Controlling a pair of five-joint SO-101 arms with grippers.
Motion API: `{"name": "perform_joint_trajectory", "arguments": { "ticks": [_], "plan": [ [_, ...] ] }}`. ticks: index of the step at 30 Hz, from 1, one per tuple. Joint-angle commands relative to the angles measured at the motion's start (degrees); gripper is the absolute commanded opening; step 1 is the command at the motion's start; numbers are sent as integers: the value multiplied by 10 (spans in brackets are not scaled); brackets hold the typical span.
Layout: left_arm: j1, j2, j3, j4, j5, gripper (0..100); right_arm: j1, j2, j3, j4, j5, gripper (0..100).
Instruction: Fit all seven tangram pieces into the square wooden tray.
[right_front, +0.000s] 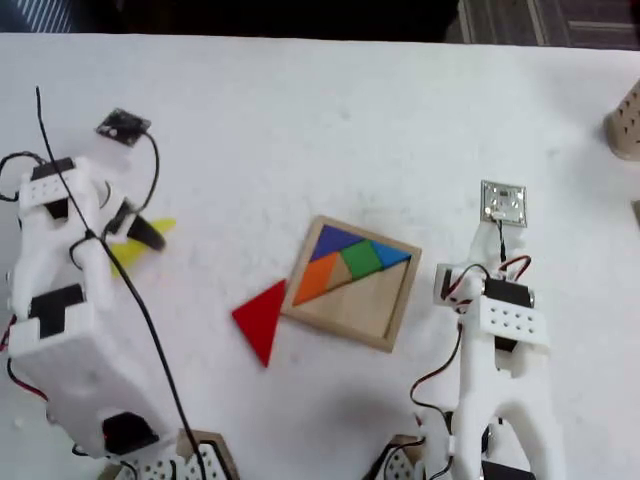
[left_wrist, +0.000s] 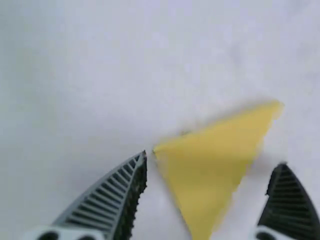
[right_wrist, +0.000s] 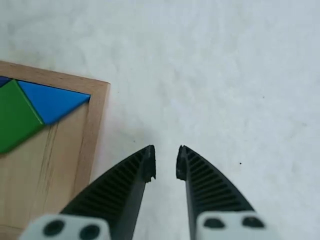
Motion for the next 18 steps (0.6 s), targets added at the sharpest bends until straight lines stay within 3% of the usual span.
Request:
{"name": "perform_joint_trajectory", "arguments": {
  "ticks": [1,15,18],
  "plan": [
    [-1,20,-31,-28,-8,370,-15,-15,-5,-9,8,80],
    [16,61,-31,-84,-2,365,-23,-15,-4,-9,8,80],
    [26,61,-32,-84,48,365,-23,-15,-4,-9,8,80]
  ]
}}
